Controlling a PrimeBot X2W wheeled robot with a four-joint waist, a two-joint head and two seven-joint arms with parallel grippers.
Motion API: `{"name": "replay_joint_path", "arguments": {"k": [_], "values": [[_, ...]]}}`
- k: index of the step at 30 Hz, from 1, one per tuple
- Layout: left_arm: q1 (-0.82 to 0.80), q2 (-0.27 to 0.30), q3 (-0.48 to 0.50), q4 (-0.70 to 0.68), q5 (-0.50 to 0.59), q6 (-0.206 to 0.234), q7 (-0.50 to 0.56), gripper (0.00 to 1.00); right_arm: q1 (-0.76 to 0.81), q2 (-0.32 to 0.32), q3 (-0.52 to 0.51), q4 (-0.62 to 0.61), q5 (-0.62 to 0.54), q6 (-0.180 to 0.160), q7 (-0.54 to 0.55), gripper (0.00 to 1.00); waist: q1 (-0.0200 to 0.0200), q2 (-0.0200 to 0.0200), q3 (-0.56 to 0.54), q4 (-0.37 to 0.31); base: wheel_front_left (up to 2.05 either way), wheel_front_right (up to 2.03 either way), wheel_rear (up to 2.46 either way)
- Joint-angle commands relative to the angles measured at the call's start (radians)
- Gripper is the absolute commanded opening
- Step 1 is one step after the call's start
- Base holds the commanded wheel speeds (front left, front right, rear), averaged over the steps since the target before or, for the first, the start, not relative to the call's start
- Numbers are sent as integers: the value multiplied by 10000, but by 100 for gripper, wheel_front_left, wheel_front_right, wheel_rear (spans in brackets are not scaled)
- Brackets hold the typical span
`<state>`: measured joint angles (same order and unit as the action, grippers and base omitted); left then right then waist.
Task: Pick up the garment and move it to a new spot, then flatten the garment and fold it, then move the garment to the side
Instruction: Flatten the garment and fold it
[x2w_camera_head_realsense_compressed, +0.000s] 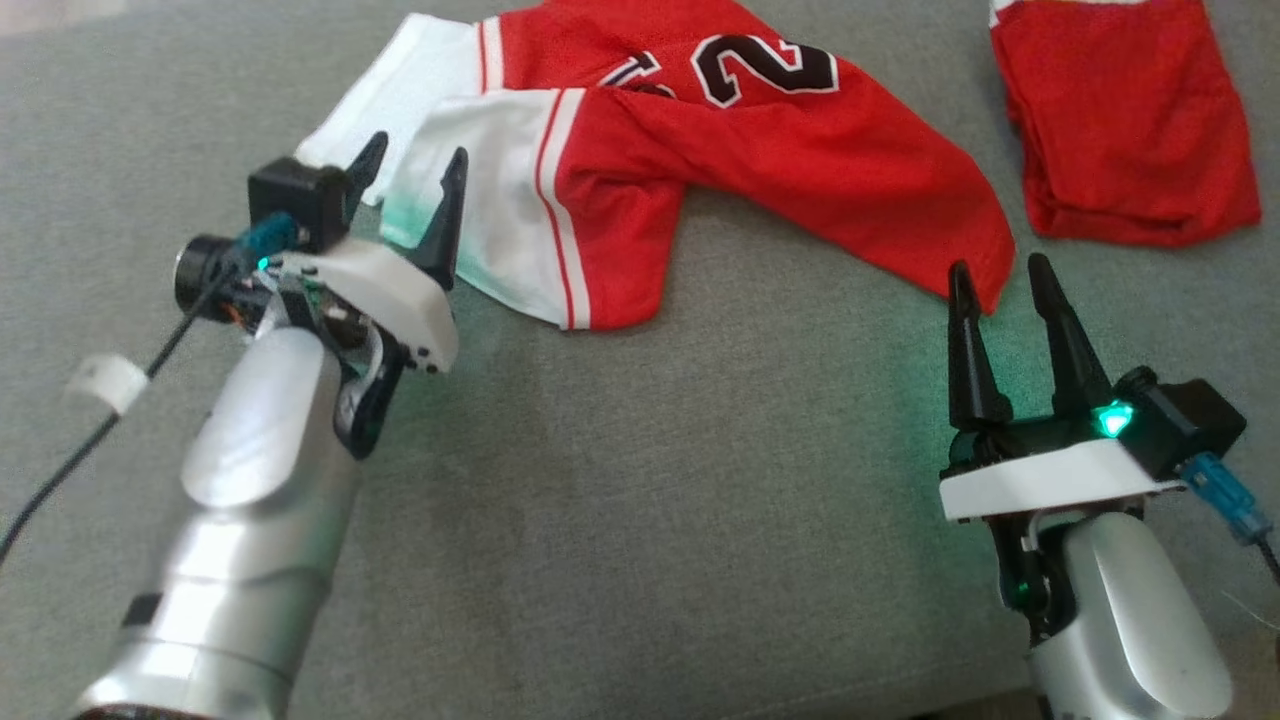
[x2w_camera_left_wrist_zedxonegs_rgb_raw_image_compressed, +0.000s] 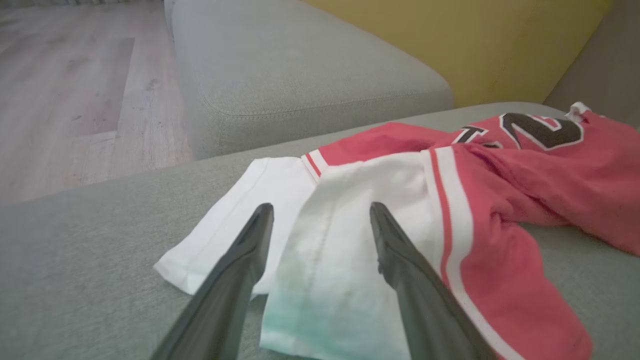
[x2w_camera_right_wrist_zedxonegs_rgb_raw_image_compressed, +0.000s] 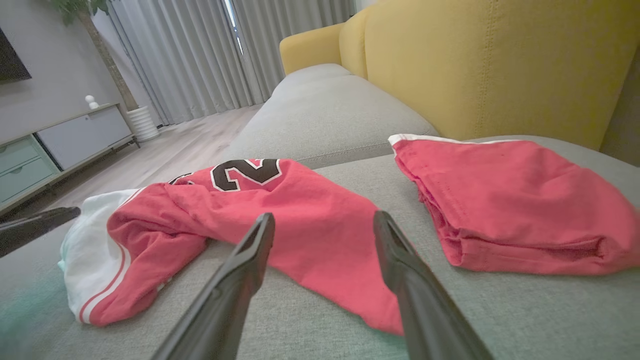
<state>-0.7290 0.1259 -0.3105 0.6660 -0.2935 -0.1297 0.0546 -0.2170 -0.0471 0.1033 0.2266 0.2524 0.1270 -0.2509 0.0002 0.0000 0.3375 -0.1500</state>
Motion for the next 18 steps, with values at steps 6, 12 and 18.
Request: {"name": "replay_joint_path", "arguments": {"k": [6, 12, 18], "values": [[-1074, 430, 31, 717, -273, -6, 297, 100, -271, -31, 256, -370, 85, 37, -109, 100, -2, 0, 224, -249, 0, 0, 0], [-1386, 444, -408, 1158, -636, -7, 426, 100, -327, -31, 326, -349, 112, 37, -109, 100, -2, 0, 219, -289, 0, 0, 0], [-1393, 565, -1368, 867, -1626, -8, 311, 0, -308, -31, 293, -281, 114, 37, -109, 100, -2, 0, 101, -222, 0, 0, 0]]}}
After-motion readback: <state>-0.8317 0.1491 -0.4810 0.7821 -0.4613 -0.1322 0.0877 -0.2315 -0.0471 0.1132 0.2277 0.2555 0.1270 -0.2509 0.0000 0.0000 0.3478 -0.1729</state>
